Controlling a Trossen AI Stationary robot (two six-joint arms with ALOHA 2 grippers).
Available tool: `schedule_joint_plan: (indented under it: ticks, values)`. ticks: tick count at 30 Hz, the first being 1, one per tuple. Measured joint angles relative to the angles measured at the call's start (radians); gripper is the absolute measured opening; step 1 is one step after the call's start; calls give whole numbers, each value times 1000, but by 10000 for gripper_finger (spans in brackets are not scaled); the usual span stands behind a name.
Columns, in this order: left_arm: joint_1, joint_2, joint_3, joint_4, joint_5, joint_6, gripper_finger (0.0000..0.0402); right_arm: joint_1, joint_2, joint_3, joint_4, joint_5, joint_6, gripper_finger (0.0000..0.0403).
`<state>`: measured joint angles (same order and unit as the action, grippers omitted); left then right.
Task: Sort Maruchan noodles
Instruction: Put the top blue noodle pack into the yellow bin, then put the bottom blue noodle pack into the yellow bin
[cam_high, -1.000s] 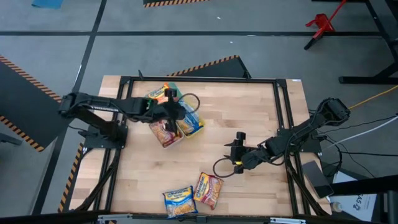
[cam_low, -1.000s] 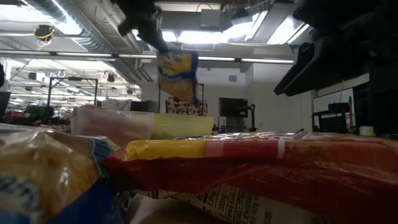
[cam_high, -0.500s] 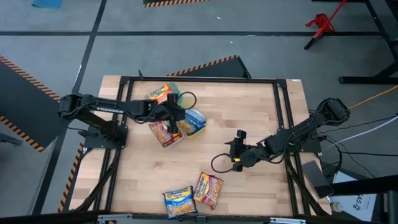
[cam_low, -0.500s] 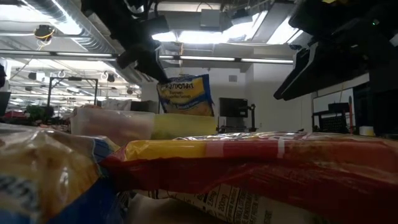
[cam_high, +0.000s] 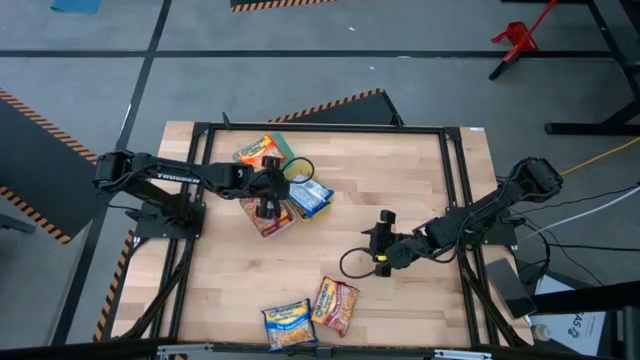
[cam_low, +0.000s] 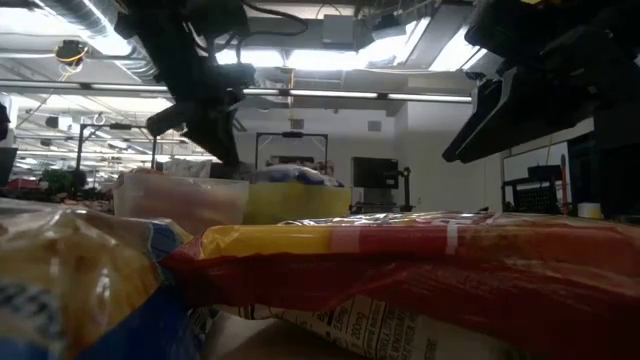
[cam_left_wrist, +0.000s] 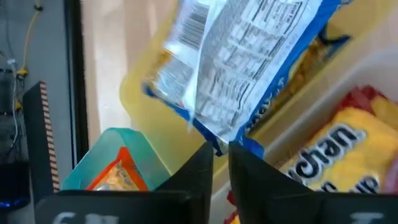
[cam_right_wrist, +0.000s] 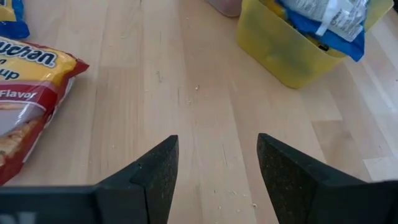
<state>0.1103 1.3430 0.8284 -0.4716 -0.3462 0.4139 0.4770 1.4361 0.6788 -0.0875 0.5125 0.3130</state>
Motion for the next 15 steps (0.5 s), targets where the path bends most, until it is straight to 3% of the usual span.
schedule_joint_plan:
  ticks: [5,10,15]
  values:
    - [3,0,0,-6,16,38,87,0,0,0,0,-8,-2,207]
    - [-12,-17,26,-15,-101,-51,109,0,0,0,9,-9,-13,207]
    - [-65,-81,109,-9,33,-239,109,-13,0,0,42,9,-115,207]
